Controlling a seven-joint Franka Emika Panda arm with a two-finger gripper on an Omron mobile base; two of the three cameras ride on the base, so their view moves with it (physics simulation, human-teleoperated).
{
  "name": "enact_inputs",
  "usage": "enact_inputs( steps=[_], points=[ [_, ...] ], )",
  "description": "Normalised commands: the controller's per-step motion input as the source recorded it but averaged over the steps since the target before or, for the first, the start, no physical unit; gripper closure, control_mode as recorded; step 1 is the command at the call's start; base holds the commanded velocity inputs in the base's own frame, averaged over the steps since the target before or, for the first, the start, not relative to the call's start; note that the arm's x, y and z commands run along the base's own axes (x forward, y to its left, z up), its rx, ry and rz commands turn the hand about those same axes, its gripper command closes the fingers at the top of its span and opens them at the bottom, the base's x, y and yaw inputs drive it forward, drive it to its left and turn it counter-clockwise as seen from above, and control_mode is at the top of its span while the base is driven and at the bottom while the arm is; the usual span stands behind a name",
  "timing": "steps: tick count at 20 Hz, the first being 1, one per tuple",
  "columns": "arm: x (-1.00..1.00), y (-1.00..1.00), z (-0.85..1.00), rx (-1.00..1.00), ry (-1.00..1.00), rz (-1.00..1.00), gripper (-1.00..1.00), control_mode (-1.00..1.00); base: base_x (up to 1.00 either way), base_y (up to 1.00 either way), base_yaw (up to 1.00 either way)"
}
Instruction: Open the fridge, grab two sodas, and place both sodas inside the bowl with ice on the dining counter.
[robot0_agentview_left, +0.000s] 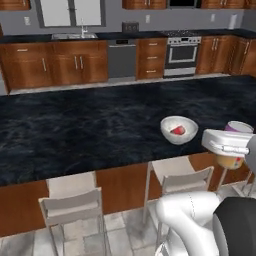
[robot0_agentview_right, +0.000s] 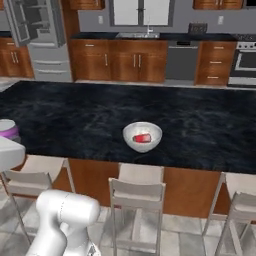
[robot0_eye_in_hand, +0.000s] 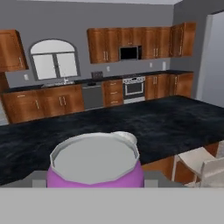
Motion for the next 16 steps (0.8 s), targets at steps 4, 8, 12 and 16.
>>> enact_inputs(
  steps=[4, 8, 12, 16],
  points=[
    [0.00, 0.00, 0.00, 0.00, 0.00, 0.00, 1.00, 1.00, 0.59, -0.63, 0.39],
    [0.00, 0.00, 0.00, 0.00, 0.00, 0.00, 1.00, 1.00, 0.66, -0.67, 0.34],
    [0.00, 0.00, 0.00, 0.00, 0.00, 0.00, 1.00, 1.00, 0.61, -0.68, 0.31],
    [0.61, -0.53, 0.00, 0.11, 0.00, 0.20, 1.00, -1.00, 0.16, -0.17, 0.07]
  ],
)
